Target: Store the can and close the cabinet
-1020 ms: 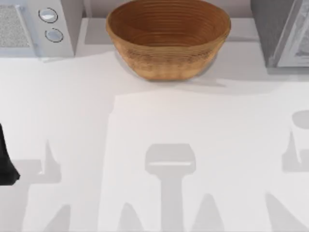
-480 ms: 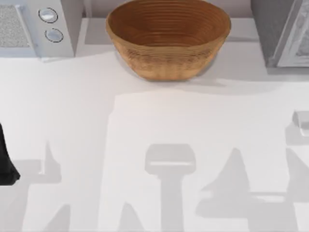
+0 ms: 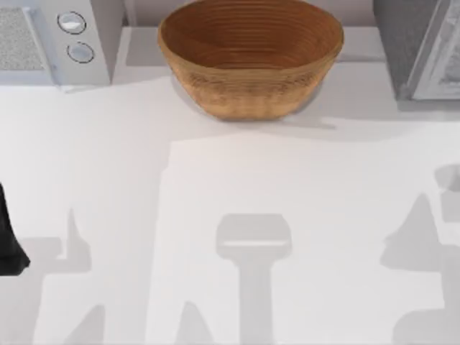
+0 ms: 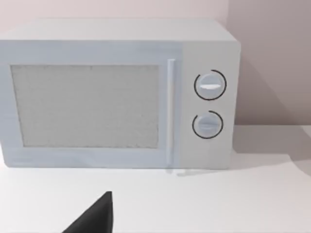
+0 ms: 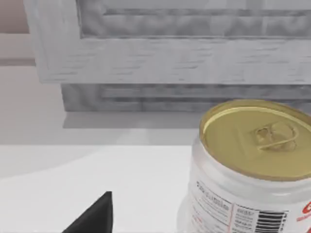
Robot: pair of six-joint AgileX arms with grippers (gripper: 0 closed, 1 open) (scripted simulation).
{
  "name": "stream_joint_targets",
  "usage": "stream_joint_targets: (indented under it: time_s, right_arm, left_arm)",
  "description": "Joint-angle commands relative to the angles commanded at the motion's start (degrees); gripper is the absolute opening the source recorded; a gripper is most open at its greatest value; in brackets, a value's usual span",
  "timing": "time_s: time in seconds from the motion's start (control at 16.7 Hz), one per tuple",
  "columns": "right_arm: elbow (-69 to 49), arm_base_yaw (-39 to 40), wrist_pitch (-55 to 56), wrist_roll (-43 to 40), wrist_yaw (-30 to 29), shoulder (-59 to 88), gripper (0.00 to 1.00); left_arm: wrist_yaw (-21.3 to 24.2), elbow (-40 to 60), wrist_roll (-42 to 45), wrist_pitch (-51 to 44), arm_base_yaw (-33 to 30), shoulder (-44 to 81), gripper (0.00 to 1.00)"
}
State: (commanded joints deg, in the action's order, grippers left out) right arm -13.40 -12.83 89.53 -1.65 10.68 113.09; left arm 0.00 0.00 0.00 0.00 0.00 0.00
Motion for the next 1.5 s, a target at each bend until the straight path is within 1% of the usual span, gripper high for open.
stream_joint_targets:
  time_s: [0.24,0.54,0.72,1.2,1.44,1.5]
  right_arm:
    - [-1.2,-1.1,7.9,-0.1,1.1,10.1,1.00]
    - [-1.4,-1.2,9.1,-0.1,1.2,11.5,1.00]
    - [-2.1,-0.8,8.3,0.0,0.9,11.7,1.00]
    - [-14.8,1.5,-0.4,0.4,-1.5,15.4,1.00]
    - [-15.1,1.5,-0.7,0.4,-1.5,15.5,1.00]
    - [-15.1,1.5,-0.7,0.4,-1.5,15.5,0.92]
  left_arm:
    - [0.0,0.0,0.0,0.0,0.0,0.0,1.00]
    - [0.0,0.0,0.0,0.0,0.0,0.0,1.00]
    - [0.0,0.0,0.0,0.0,0.0,0.0,1.00]
    - [0.0,0.0,0.0,0.0,0.0,0.0,1.00]
    - [0.0,0.0,0.0,0.0,0.0,0.0,1.00]
    - [0.0,0.0,0.0,0.0,0.0,0.0,1.00]
